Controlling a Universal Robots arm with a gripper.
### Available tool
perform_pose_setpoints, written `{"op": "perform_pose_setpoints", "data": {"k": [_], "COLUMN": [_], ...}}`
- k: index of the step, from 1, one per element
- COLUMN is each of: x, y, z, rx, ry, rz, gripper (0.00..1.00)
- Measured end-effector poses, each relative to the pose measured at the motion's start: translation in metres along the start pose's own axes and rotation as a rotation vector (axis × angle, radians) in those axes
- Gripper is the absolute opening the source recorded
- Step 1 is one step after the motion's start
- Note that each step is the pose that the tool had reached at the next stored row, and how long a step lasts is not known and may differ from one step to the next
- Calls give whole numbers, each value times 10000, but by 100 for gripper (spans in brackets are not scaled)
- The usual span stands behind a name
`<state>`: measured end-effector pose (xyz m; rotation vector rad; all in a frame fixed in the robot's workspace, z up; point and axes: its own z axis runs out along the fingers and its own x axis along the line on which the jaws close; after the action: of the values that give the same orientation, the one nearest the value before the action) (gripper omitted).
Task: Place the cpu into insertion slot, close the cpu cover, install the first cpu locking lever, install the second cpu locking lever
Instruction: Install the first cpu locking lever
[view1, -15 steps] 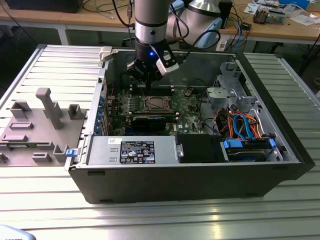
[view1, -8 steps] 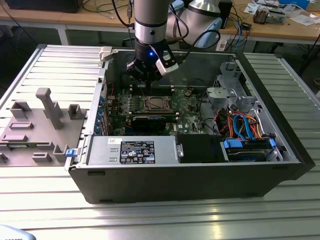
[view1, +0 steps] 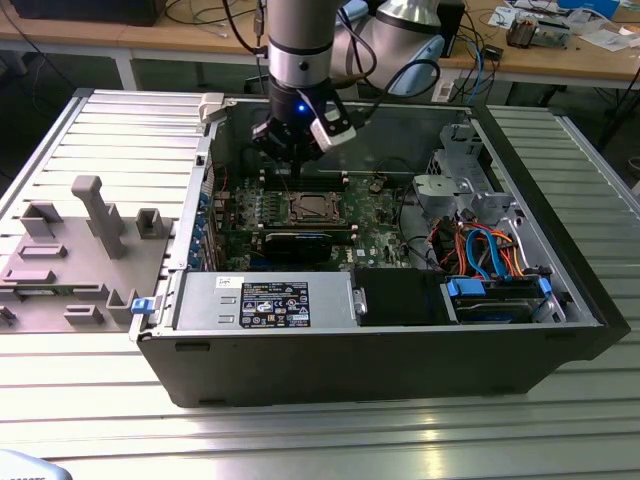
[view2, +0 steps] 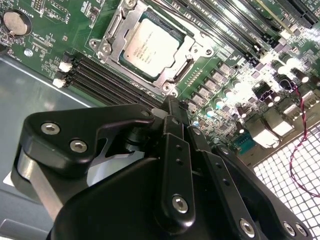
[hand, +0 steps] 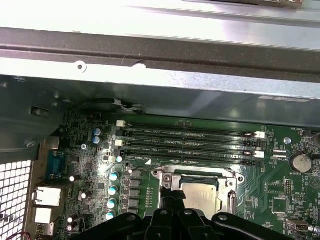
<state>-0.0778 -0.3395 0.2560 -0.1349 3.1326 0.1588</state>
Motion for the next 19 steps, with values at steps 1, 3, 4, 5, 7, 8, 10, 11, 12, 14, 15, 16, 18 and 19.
{"op": "perform_pose_setpoints", "data": {"k": [1,3,4,5,7,8,10,11,12,14,15,16,18,19], "x": [5,10,12,14,20,24,34,38,44,70,87,100,164,187], "y": [0,1,1,1,2,3,4,4,4,7,8,9,15,17], "z": [0,0,0,0,0,0,0,1,0,0,0,0,0,0], "rx": [-11,-22,-28,-35,-55,-66,-86,-87,-90,-96,-98,-99,-99,-99], "ry": [-2,-2,-2,-2,-5,-5,-8,-8,-7,-8,-8,-7,-7,-7], "rz": [0,0,-2,-2,-1,-1,1,-1,-2,-5,-8,-8,-8,-8], "gripper": [11,11,11,11,11,11,11,11,11,11,11,11,11,11]}}
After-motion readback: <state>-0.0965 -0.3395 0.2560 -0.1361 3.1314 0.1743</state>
